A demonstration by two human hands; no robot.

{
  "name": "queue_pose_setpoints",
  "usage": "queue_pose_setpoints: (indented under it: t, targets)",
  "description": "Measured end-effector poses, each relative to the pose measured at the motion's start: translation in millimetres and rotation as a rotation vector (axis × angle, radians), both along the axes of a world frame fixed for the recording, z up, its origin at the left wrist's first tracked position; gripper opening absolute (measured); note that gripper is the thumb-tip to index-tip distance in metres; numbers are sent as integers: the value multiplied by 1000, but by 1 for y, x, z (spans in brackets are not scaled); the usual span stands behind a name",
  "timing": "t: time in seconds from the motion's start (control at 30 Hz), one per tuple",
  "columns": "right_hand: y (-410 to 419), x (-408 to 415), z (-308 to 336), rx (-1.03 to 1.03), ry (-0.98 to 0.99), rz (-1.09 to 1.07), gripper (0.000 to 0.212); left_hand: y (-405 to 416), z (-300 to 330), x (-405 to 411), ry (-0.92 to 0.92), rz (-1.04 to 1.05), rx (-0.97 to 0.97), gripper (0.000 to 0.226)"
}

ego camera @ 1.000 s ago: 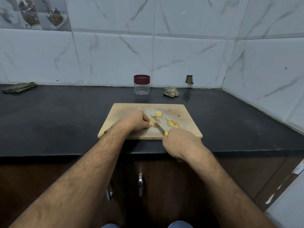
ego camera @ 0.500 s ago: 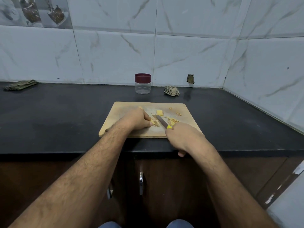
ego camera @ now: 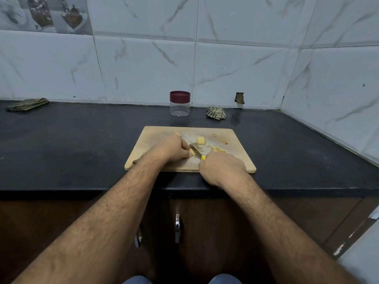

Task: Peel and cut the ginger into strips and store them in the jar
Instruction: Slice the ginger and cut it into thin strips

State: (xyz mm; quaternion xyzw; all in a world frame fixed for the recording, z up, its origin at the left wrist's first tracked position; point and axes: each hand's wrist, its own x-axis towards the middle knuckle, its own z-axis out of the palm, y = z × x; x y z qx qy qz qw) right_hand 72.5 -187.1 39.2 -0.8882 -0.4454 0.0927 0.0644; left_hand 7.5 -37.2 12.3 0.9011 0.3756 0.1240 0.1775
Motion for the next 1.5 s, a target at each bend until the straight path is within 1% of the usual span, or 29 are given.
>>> queue_pose_setpoints:
  t: [0.4, 0.7, 0.8, 0.97, 1.1, 1.23, 1.4, 1.5]
  targets:
    - [4, -6, 3, -62, -59, 39, 33, 3, -1, 1, -13, 11, -24, 29]
    - [-24, -4, -8, -75, -81, 50, 25, 0, 1, 1, -3, 11, -7, 26]
    - [-33, -2, -6, -58, -83, 49, 25, -1, 1, 0, -10, 13, -5, 27]
    - [-34, -1, 0, -24, -64, 45, 25, -2, 1, 0, -9, 16, -13, 28]
    - [-27, -1, 5, -22, -24, 35, 17, -4, 0, 0, -18, 10, -7, 26]
    - [-20, -2, 6, 4, 3, 21, 16, -4, 0, -1, -33, 13, -25, 25]
    - [-12, -7, 7, 15, 1, 23, 32, -4, -1, 0, -39, 13, -32, 24]
    - [-8, -8, 6, 16, 3, 9, 35, -3, -2, -1, -44, 16, -32, 25]
